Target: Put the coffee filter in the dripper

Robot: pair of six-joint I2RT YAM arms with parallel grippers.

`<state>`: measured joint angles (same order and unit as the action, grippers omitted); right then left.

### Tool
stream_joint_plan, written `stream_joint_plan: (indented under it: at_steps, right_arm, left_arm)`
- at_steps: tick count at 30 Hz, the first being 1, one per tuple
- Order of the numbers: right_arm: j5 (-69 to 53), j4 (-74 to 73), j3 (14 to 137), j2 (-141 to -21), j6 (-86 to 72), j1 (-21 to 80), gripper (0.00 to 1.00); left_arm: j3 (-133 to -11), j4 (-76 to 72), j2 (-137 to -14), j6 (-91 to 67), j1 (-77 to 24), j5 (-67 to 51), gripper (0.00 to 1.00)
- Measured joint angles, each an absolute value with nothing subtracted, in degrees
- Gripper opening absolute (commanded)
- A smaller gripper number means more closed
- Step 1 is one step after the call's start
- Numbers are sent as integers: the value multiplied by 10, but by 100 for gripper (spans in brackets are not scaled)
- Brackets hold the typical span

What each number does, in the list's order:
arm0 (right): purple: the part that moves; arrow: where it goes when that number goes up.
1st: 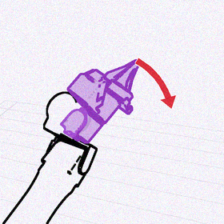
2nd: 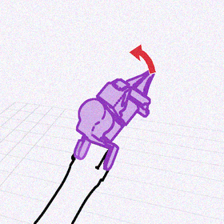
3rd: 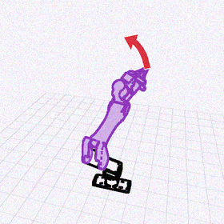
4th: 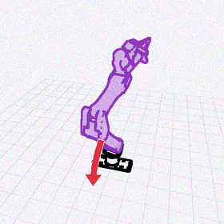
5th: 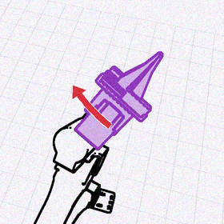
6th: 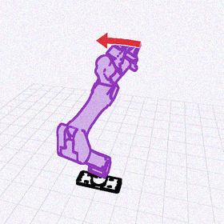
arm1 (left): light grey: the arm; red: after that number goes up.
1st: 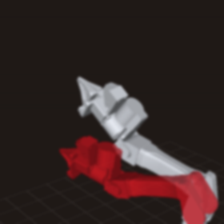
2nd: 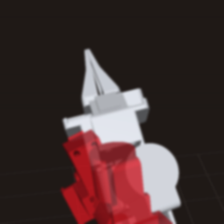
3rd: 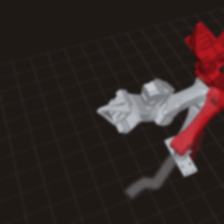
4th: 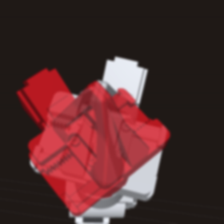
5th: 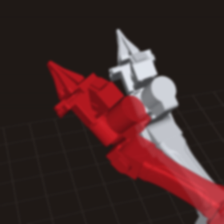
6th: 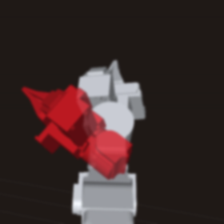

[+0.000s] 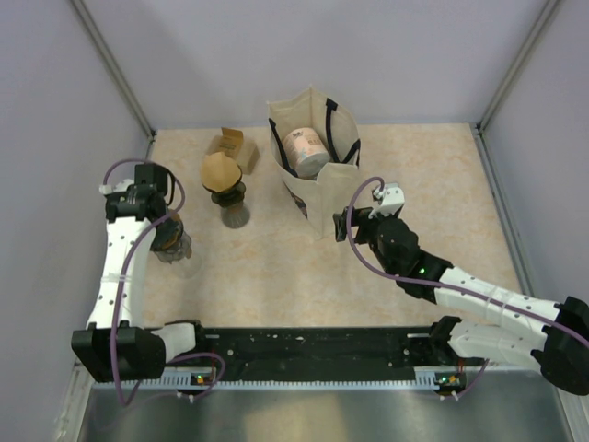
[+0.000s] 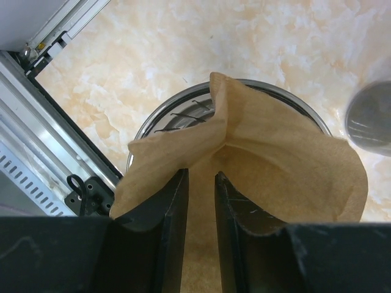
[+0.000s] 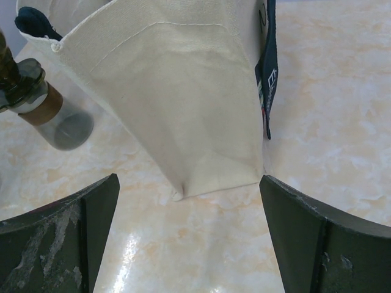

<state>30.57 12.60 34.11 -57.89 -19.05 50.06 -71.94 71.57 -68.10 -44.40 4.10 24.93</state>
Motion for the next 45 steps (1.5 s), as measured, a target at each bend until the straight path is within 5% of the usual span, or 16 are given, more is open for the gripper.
stream_joint_plan:
  at_steps: [14, 23, 26, 28, 45]
  right_arm:
    - [303, 126, 341, -583, -190, 501, 99]
    - [303, 126, 341, -584, -190, 501, 99]
    - [304, 126, 341, -584, -191, 501, 99]
    - [305, 125, 341, -584, -191, 501, 99]
    - [410, 18, 387, -533, -193, 500, 99]
  left_arm:
    - [-737, 717, -655, -434, 41, 251, 37]
    - [-773, 716, -648, -422, 41, 248, 53]
    - [-800, 717, -637, -416, 41, 248, 69]
    - [-828, 717, -629, -408, 41, 248, 99]
    - [-786, 516, -485, -334, 41, -38, 99]
